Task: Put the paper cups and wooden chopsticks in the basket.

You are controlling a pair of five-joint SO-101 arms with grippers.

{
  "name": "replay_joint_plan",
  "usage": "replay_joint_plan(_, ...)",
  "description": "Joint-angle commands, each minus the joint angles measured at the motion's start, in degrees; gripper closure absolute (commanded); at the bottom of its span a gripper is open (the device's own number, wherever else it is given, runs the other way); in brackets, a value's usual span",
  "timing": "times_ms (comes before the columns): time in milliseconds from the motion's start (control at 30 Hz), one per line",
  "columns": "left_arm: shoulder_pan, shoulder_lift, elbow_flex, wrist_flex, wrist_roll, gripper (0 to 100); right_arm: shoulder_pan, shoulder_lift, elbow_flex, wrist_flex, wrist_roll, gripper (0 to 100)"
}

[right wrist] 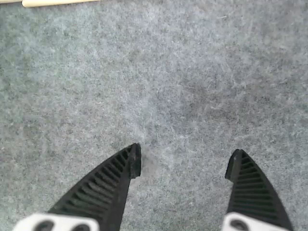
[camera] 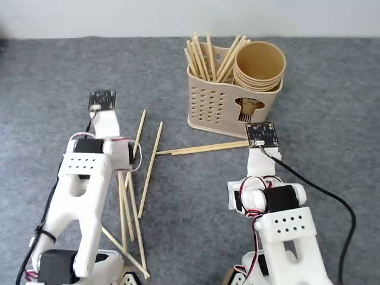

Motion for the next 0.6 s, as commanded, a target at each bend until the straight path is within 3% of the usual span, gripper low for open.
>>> replay_joint_plan(0,1.4,-0.1,-7.1,-0.1,1.5,99,0.3,-1.0,-0.4,-0.9,-0.4,70.3)
replay_joint_plan(567,2.3,-5.5,-30.4,19.0,1.2,99,-0.7,-1.0,-0.3,-0.6,-3.3,70.3)
